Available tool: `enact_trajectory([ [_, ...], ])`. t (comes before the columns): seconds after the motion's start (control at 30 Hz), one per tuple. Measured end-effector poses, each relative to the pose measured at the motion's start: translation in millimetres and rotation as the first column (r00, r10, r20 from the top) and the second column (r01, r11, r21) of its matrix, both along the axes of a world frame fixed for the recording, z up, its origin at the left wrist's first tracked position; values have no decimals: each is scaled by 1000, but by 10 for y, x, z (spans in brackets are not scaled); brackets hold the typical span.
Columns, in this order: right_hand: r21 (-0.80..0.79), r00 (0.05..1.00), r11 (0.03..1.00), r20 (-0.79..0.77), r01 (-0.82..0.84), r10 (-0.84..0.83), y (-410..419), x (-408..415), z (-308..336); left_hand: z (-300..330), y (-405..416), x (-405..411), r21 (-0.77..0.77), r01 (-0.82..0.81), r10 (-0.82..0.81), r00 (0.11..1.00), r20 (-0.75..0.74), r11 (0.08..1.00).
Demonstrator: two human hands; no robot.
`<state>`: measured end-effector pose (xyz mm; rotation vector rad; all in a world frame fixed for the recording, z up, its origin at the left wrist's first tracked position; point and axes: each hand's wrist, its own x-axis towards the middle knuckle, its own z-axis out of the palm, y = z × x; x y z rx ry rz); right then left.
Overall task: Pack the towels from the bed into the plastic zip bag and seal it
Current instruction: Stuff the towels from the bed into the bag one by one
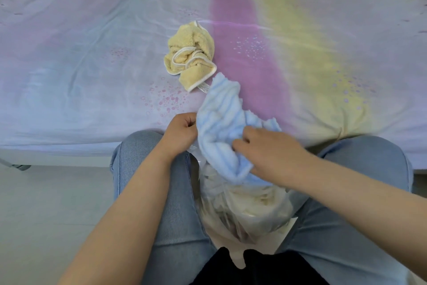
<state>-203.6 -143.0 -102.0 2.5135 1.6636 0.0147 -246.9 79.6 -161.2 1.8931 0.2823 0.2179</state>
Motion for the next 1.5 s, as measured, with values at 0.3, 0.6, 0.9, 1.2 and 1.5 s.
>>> enact_trajectory([
  [0.3, -470, 867, 882, -450, -24, -217, 237, 107, 139, 33, -15, -29, 26, -42, 41, 999, 23, 999],
  [0.6, 129, 957, 972, -242, 197, -162, 453, 582, 28, 59, -26, -34, 18, -36, 36, 999, 10, 999],
  [0.9, 172, 953, 985, -301, 27, 27, 82, 160, 105, 76, 10, -37, 51, -41, 41, 999, -2, 998],
  [1.2, -717, 822, 658, -506, -231, -262, 268, 63, -533, 122, -67, -103, 45, 48, -48, 999, 11, 998],
  [1.5, -452, 855, 881, -503, -139, -123, 489, 188, -291, 99, -8, -136, 50, 45, -45, 999, -5, 998],
])
